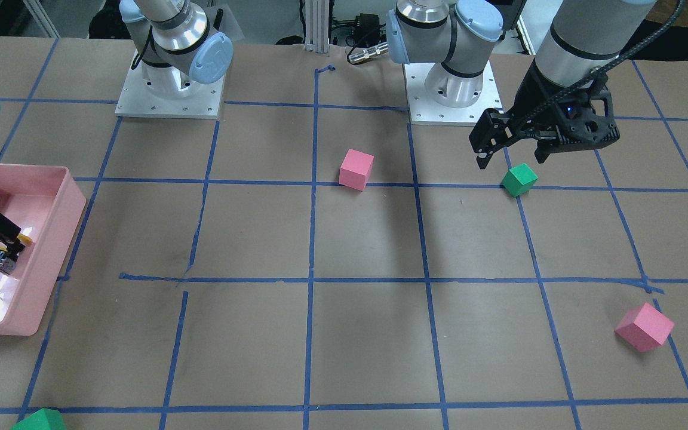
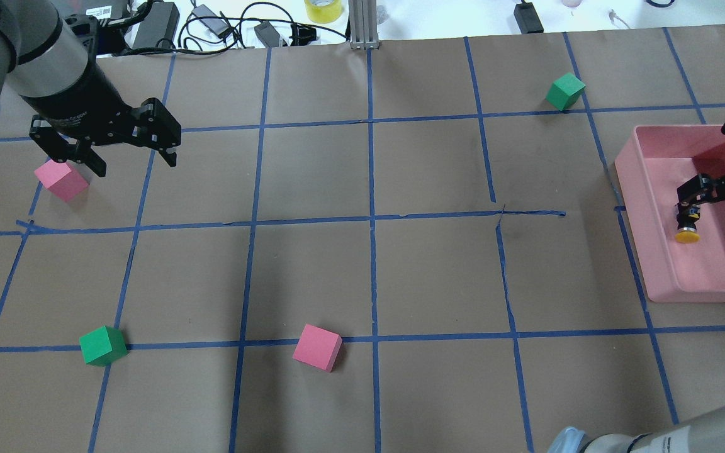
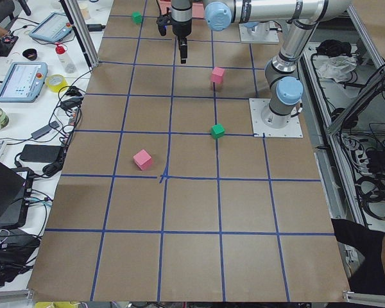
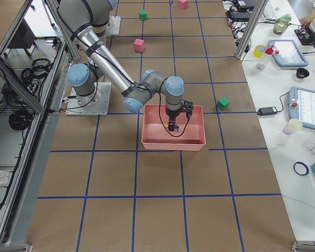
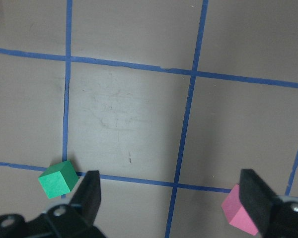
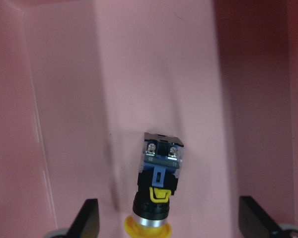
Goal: Align button upright
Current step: 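Lower the right gripper and grasp the button switch body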
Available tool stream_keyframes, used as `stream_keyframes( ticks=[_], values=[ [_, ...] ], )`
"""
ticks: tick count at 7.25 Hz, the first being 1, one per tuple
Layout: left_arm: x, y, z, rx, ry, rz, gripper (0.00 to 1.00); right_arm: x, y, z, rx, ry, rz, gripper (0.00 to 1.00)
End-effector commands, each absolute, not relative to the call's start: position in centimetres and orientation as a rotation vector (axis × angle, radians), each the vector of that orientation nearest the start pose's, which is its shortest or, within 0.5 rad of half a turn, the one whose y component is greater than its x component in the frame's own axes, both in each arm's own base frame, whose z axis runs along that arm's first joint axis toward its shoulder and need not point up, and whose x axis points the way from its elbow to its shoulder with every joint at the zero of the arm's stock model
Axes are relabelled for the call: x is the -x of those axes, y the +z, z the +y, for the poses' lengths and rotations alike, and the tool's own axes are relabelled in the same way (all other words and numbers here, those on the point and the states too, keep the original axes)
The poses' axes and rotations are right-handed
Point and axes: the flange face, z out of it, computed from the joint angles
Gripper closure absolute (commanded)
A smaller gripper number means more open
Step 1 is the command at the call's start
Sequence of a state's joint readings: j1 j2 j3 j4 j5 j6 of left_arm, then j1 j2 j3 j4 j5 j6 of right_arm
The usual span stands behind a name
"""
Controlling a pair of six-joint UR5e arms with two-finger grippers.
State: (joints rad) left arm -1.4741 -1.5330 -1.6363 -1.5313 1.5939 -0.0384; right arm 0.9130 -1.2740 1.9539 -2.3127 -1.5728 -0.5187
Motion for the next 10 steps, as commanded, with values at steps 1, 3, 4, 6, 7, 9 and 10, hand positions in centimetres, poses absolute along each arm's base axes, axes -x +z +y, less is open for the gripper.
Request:
stream_keyframes(
  ticks=[1,3,4,6,7,9,10],
  values=[
    [8.5,47.9,-48.7,0.211,-0.021,3.113,0.00,22.2,22.2,-50.6,-0.199,-0.073,3.165,0.00],
    [8.5,47.9,-48.7,0.211,-0.021,3.114,0.00,22.3,20.8,-50.6,-0.196,-0.044,3.154,0.08],
    [8.5,48.0,-48.7,0.211,-0.023,3.116,0.00,22.4,20.4,-50.8,-0.197,-0.060,3.161,0.08],
    [8.5,47.8,-48.9,0.211,-0.028,3.115,0.00,22.5,20.5,-50.9,-0.197,-0.085,3.173,0.06],
    [8.5,47.8,-48.9,0.211,-0.030,3.115,0.00,22.4,20.2,-50.8,-0.195,-0.075,3.169,0.07],
    [8.5,47.8,-48.9,0.211,-0.030,3.115,0.00,22.0,19.5,-50.2,-0.168,-0.053,3.162,0.08],
    [8.5,47.8,-48.9,0.211,-0.030,3.115,0.00,22.0,19.5,-50.2,-0.165,-0.053,3.162,0.08]
  ],
)
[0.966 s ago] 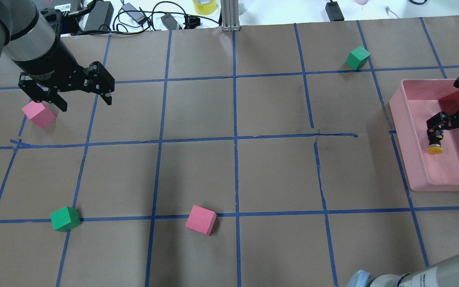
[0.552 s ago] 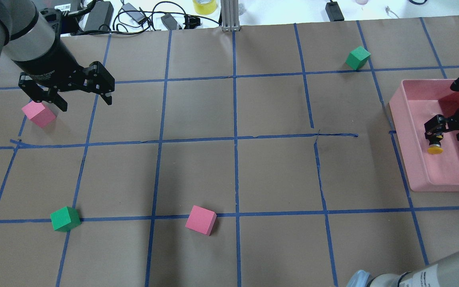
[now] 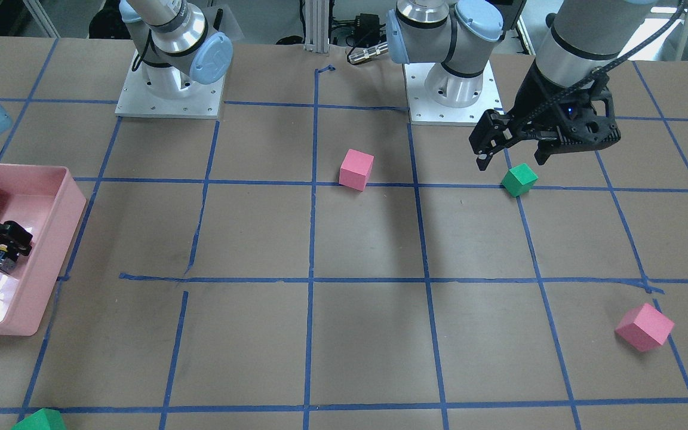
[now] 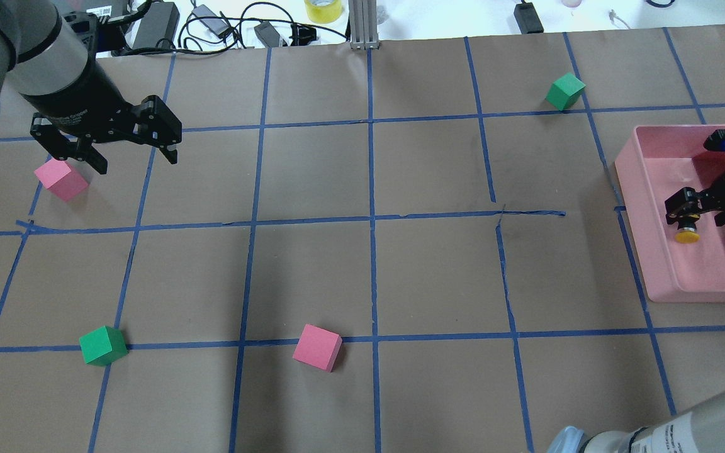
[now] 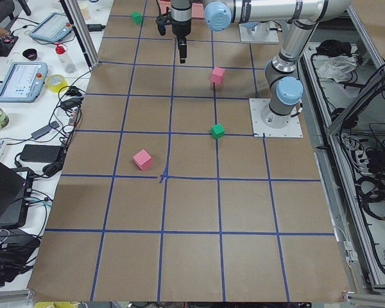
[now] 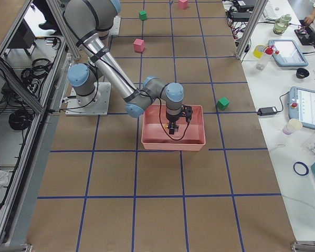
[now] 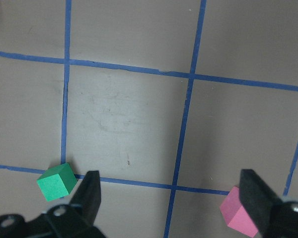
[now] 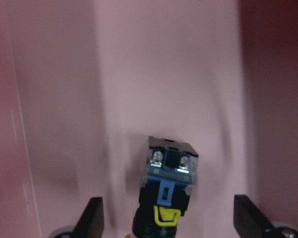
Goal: Align button upright
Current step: 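Lower the right gripper and grasp the button switch body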
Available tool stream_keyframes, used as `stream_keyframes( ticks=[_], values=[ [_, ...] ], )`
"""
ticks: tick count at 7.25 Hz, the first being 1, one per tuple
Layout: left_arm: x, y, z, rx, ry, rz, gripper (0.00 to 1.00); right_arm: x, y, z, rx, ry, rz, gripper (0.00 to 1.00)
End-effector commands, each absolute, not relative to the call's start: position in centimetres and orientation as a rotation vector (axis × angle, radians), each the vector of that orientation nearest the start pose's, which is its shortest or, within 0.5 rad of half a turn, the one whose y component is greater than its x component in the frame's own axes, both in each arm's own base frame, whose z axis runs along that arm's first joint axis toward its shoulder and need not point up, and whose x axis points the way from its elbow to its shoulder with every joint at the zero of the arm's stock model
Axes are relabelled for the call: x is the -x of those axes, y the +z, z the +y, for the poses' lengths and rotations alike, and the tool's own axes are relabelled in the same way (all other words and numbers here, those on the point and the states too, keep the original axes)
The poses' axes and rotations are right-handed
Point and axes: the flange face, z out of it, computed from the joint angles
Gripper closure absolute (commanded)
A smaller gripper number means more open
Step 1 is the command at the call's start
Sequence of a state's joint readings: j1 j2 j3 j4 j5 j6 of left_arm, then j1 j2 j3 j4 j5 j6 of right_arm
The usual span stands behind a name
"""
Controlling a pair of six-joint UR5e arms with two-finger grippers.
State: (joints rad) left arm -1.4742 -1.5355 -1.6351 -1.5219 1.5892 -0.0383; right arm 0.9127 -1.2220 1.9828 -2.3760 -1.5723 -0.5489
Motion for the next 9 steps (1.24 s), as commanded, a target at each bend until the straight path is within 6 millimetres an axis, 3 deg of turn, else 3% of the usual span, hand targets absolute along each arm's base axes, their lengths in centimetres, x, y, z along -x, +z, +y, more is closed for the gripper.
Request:
stream_keyframes(
  ticks=[1,2,6,8,9],
  values=[
    [8.5,47.9,-48.9,0.211,-0.033,3.114,0.00,21.9,19.3,-50.1,-0.122,-0.044,3.161,0.15],
    [8.5,47.7,-48.9,0.211,-0.026,3.115,0.00,21.8,19.2,-50.0,-0.107,-0.038,3.159,0.15],
    [8.5,47.8,-49.1,0.211,-0.042,3.115,0.00,21.9,19.4,-50.0,-0.054,-0.038,3.163,0.63],
    [8.5,47.7,-49.1,0.209,-0.038,3.115,0.00,22.0,20.2,-50.2,-0.027,-0.059,3.171,0.95],
    [8.5,47.9,-49.1,0.209,-0.045,3.115,0.00,22.0,20.3,-50.2,-0.027,-0.062,3.173,0.96]
  ],
)
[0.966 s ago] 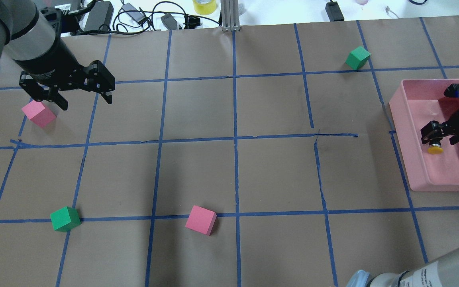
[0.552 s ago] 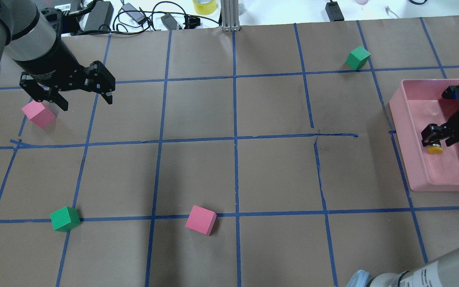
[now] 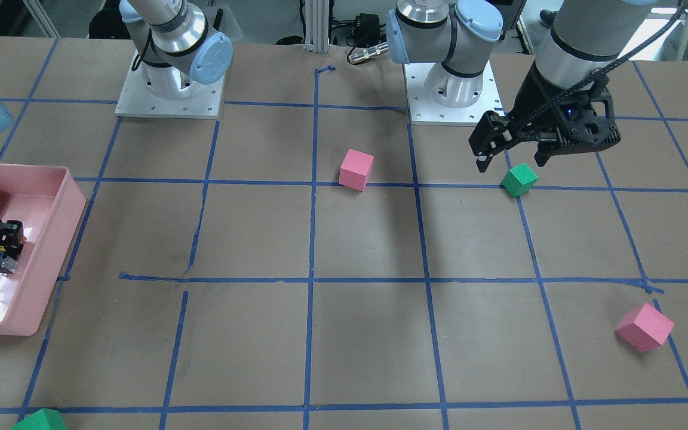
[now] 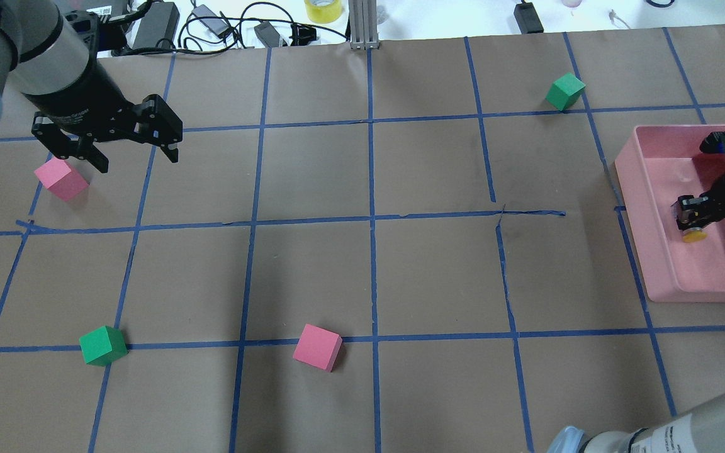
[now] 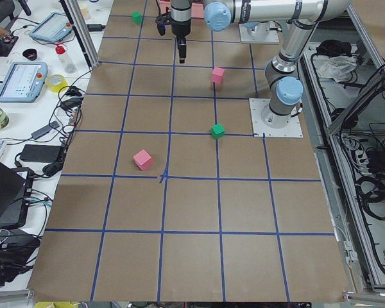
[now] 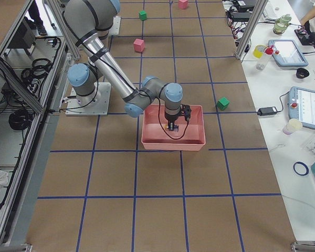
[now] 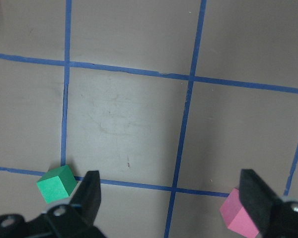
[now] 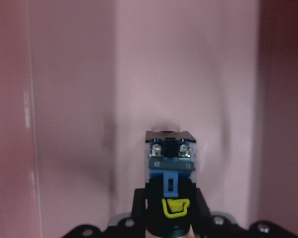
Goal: Align button upright
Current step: 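Lift the switch out of the tray and carry it toward the table center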
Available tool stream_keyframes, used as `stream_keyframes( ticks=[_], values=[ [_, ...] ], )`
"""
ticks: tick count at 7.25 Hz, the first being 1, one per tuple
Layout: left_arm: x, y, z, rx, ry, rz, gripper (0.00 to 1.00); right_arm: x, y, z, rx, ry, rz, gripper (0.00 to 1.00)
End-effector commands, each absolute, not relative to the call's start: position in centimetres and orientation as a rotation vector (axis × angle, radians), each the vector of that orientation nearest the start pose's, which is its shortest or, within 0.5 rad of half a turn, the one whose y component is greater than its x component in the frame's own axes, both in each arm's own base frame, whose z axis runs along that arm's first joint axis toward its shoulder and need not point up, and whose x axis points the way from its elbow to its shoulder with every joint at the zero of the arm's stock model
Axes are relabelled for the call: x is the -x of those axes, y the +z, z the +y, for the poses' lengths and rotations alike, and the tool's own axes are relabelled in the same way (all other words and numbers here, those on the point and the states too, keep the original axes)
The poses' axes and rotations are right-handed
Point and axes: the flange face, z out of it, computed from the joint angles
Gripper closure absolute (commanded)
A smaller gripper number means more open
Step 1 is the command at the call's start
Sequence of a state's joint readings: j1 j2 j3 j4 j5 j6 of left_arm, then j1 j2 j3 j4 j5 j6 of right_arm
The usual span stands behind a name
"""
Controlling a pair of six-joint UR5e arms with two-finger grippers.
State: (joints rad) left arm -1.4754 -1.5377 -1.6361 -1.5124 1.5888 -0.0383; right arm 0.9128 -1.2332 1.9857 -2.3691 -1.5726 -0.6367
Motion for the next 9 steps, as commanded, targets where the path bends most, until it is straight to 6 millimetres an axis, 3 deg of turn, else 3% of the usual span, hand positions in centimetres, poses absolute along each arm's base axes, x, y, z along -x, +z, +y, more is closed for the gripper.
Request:
stream_keyframes(
  ticks=[1,2,3,5,6,7,8,9],
  values=[
    [8.5,48.0,-49.0,0.209,-0.049,3.115,0.00,22.1,20.6,-50.3,-0.029,-0.076,3.179,0.96],
    [8.6,48.6,-49.0,0.212,-0.067,3.126,0.00,22.3,21.7,-50.7,-0.032,-0.097,3.186,0.96],
    [8.7,49.2,-48.7,0.207,-0.079,3.129,0.00,22.4,24.0,-51.8,-0.013,-0.156,3.212,0.96],
    [8.8,50.1,-48.2,0.209,-0.099,3.133,0.00,20.1,30.2,-54.0,0.058,-0.171,3.212,0.96],
    [8.8,50.0,-48.1,0.209,-0.089,3.133,0.00,17.2,34.8,-55.6,0.104,-0.232,3.180,0.96],
    [8.8,50.0,-48.1,0.209,-0.082,3.132,0.00,14.3,36.9,-56.9,0.136,-0.241,3.168,0.96],
    [8.7,50.0,-48.1,0.212,-0.082,3.133,0.00,11.2,37.4,-57.6,0.083,-0.241,3.155,0.95],
    [8.8,49.7,-48.0,0.209,-0.072,3.132,0.00,6.4,37.5,-58.4,-0.026,-0.258,3.135,0.96]
  ],
)
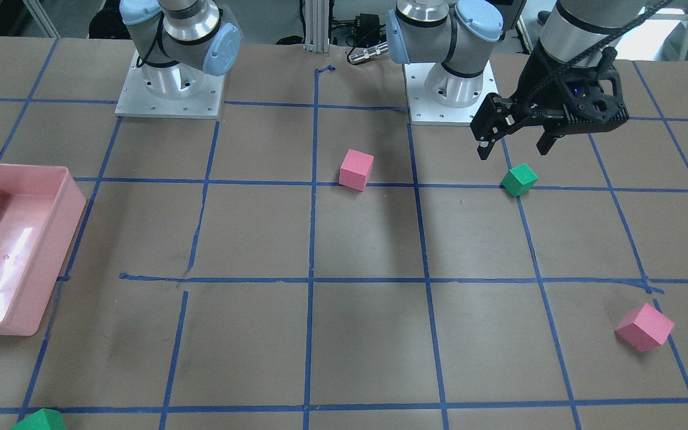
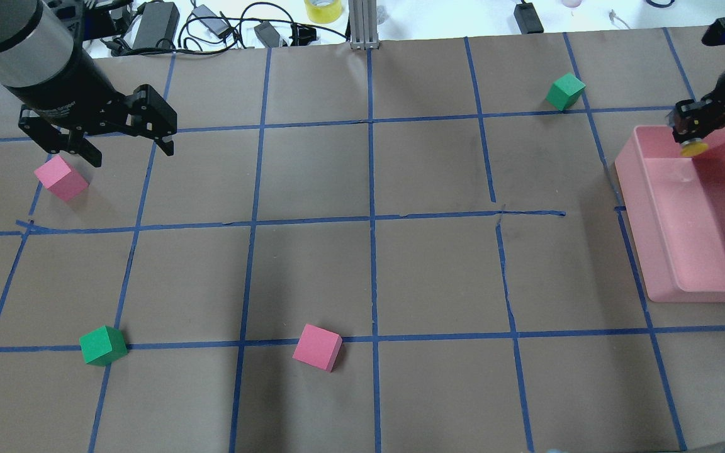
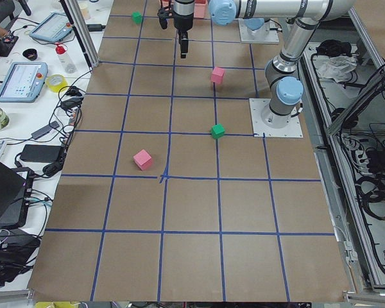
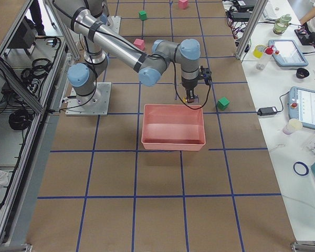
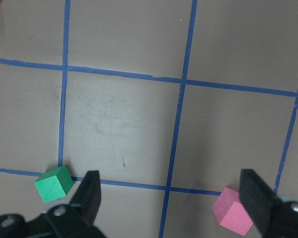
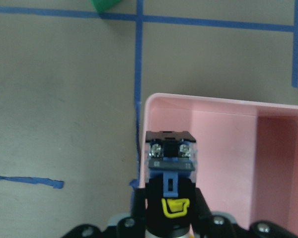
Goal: Align button upright
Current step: 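Lift the switch out of the tray and carry it toward the table center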
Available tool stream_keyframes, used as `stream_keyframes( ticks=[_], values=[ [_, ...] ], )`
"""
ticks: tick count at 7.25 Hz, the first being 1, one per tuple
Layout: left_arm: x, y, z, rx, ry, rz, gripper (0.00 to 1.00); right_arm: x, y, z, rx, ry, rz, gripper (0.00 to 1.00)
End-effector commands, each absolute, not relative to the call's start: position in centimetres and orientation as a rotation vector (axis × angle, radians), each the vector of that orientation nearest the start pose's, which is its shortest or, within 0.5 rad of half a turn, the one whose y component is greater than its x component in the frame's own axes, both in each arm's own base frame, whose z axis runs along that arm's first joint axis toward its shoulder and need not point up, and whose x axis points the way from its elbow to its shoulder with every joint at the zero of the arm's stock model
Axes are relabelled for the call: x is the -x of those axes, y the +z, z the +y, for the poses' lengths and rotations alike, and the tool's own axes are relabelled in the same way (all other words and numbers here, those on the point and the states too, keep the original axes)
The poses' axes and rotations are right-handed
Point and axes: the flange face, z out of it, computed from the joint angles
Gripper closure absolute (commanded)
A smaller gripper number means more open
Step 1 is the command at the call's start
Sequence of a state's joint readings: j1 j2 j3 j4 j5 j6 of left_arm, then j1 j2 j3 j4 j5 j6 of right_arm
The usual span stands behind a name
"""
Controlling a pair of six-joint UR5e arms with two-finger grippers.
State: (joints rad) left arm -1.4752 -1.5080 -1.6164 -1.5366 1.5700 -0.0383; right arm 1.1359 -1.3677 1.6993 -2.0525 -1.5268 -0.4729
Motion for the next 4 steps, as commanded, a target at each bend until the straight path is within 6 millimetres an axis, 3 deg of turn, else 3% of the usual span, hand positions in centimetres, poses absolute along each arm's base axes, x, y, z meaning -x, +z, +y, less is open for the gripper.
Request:
stream_keyframes(
  ticks=[1,3,4],
  values=[
    [8.7,49.7,-48.0,0.212,-0.072,3.128,0.00,-1.1,37.6,-58.8,-0.052,-0.262,3.122,0.96],
    [8.6,49.3,-47.9,0.211,-0.050,3.122,0.00,-16.9,36.9,-56.6,-0.210,-0.230,3.071,0.96],
    [8.6,49.0,-47.9,0.211,-0.031,3.123,0.00,-23.9,34.9,-54.4,-0.205,-0.160,3.055,0.97]
  ],
)
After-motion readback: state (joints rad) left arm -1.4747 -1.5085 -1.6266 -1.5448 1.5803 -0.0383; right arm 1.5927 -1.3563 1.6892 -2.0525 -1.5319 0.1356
